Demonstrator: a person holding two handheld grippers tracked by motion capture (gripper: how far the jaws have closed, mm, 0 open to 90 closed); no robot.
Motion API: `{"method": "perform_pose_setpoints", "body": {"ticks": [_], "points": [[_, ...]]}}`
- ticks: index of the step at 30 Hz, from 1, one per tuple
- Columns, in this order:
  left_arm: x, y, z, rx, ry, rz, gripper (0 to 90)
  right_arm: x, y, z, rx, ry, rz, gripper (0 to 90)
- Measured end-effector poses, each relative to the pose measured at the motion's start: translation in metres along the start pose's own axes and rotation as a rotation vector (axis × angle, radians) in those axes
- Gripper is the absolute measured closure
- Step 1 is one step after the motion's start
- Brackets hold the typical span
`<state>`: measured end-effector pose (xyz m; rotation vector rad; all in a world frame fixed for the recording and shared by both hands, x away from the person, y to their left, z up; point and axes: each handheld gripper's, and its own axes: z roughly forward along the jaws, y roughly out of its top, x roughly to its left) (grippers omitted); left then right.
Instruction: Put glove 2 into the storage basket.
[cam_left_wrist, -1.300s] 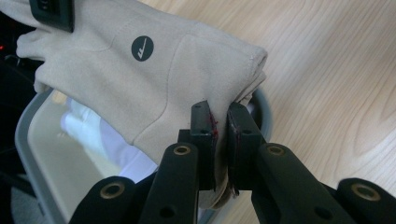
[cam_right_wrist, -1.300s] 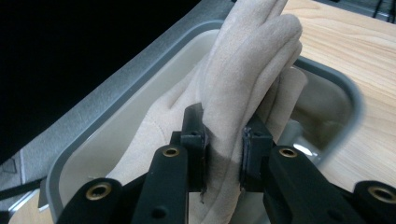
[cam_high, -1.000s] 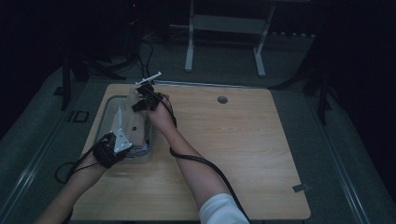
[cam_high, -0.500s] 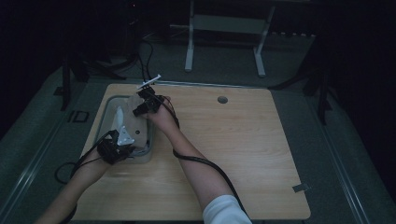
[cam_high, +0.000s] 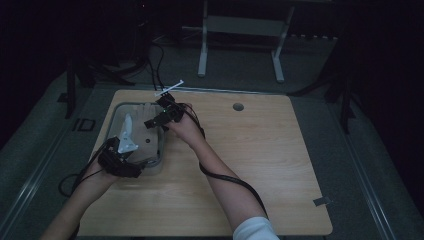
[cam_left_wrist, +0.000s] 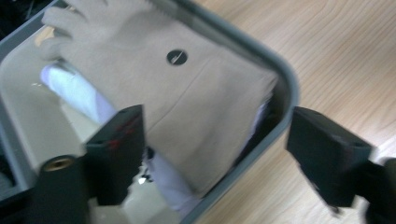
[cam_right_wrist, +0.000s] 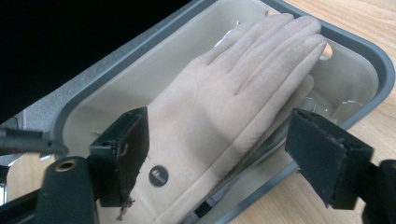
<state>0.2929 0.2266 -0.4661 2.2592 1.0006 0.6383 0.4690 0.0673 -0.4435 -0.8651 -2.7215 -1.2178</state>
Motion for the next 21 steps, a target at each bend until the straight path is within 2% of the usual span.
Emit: {"method": "perform_pose_setpoints", "body": {"ticks": [4,7,14,17,21], "points": [[-0.004,0.002,0.000,-0.064,-0.028,-0.013,14.3,0.004,-0.011,-0.009,-0.027,-0.002,-0.056,17.7],[-0.008,0.005,0.000,-0.127,-0.074,-0.042,14.2,0.006,-0.019,-0.017,-0.039,0.009,-0.071,17.7],[-0.022,0.014,0.001,-0.158,-0.080,-0.018,14.2,0.002,-0.042,-0.035,-0.043,-0.002,-0.096,17.7],[-0.030,0.020,0.006,-0.161,-0.122,-0.012,14.2,-0.001,-0.052,-0.041,-0.032,-0.008,-0.102,17.7],[-0.044,0.027,0.013,-0.164,-0.144,0.019,14.2,-0.008,-0.063,-0.048,-0.031,-0.014,-0.099,17.7]]}}
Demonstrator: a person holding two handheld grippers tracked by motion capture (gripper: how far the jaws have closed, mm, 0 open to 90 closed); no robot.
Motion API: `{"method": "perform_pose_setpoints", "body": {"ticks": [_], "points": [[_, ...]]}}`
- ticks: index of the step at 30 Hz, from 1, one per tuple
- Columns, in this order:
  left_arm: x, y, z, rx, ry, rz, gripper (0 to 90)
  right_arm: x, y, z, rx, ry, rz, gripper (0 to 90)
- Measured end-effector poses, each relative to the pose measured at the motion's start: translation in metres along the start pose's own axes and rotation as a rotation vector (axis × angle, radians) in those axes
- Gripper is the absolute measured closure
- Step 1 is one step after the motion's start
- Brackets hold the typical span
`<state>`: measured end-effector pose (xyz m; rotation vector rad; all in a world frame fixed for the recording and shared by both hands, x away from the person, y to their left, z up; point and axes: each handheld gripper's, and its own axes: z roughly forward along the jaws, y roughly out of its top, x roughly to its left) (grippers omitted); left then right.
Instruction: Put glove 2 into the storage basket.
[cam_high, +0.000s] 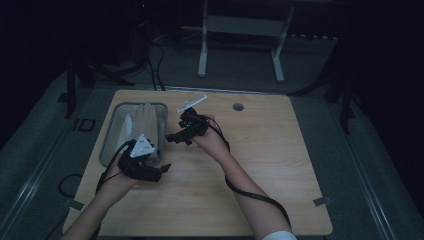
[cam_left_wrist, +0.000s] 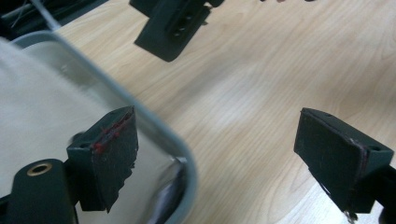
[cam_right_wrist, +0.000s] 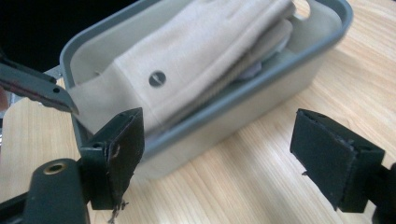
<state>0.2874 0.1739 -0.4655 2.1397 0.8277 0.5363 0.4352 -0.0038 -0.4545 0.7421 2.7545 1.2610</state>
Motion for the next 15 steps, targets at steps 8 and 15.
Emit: {"method": "perform_pose_setpoints", "body": {"ticks": [8,15], "points": [[-0.018,0.009,0.013,0.000,-0.044,0.025,14.2,-0.009,-0.023,-0.019,-0.005,-0.031,0.002,17.8],[-0.031,0.007,0.028,-0.002,-0.090,0.045,14.2,-0.016,-0.046,-0.033,-0.002,-0.042,0.021,17.9]]}}
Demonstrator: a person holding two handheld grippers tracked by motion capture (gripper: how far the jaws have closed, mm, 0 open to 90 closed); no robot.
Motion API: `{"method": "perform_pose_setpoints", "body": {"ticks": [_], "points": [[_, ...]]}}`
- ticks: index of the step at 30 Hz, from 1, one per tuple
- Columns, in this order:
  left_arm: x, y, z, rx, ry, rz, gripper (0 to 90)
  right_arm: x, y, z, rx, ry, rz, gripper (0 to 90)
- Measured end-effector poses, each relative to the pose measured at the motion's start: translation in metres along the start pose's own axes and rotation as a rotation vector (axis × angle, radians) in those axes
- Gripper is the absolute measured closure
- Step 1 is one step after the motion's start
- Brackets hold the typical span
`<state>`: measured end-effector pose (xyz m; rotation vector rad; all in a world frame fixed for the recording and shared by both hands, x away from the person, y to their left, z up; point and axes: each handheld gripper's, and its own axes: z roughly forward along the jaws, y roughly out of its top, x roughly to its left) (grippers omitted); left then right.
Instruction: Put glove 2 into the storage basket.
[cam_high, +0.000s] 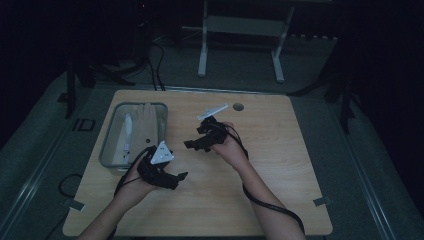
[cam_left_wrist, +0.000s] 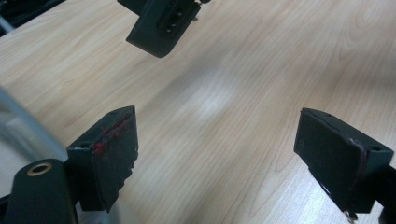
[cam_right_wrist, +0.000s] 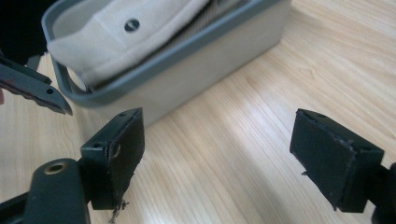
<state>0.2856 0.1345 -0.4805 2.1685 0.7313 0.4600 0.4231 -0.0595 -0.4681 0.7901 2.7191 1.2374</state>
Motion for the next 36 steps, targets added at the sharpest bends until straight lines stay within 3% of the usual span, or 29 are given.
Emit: {"method": "perform_pose_setpoints", "body": {"ticks": [8,18,30,36], "points": [[-0.015,-0.004,0.025,0.009,-0.055,0.018,14.2,-0.006,-0.028,-0.009,0.012,-0.017,0.004,17.9],[-0.022,-0.012,0.045,0.039,-0.093,0.026,14.2,-0.017,-0.066,-0.012,0.041,-0.020,0.045,18.2],[-0.033,-0.026,0.064,0.063,-0.154,0.041,14.2,-0.019,-0.107,-0.017,0.034,-0.009,0.019,18.1],[-0.043,-0.029,0.074,0.096,-0.170,0.060,13.6,-0.017,-0.128,-0.021,0.006,-0.043,-0.023,18.1]]}}
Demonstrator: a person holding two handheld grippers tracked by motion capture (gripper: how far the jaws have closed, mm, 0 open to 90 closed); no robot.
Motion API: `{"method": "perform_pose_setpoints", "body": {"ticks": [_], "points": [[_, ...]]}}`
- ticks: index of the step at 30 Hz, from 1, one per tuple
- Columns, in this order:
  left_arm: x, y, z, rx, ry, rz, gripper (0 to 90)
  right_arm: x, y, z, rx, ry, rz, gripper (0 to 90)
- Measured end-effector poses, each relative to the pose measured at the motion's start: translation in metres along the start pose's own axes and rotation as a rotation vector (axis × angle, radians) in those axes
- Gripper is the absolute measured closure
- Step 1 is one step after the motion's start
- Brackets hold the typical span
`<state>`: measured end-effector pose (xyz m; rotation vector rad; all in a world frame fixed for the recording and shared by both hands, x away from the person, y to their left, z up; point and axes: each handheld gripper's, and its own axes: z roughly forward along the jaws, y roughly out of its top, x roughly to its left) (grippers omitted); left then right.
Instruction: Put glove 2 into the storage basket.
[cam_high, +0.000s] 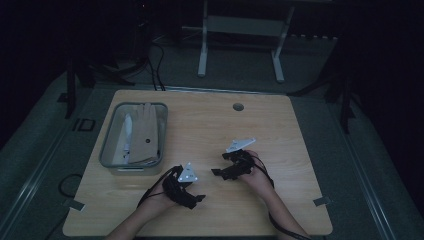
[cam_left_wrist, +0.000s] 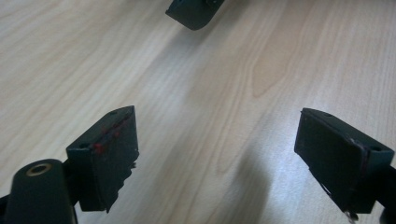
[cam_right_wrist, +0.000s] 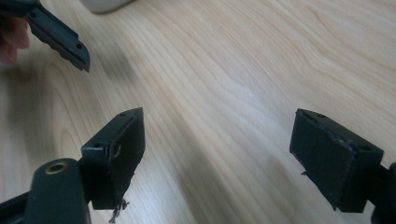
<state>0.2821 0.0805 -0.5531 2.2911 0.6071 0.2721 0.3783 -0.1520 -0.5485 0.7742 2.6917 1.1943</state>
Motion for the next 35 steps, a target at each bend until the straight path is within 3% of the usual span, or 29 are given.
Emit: {"method": "perform_pose_setpoints", "body": {"ticks": [6,14,19,23,35], "points": [[-0.006,0.001,0.006,-0.004,-0.007,0.014,13.6,-0.002,-0.016,-0.004,-0.007,-0.002,0.021,17.8],[-0.011,0.002,0.012,-0.008,-0.025,0.029,13.6,-0.001,-0.032,-0.008,-0.035,-0.024,0.009,17.5],[-0.011,0.001,0.013,-0.018,-0.034,0.021,13.7,-0.005,-0.040,-0.014,-0.052,-0.035,0.019,17.2],[-0.010,0.000,0.013,-0.051,-0.040,0.010,13.7,-0.007,-0.043,-0.019,-0.071,-0.036,0.027,16.8],[-0.012,-0.003,0.015,-0.059,-0.047,0.003,13.6,-0.007,-0.046,-0.022,-0.083,-0.051,0.022,16.4]]}}
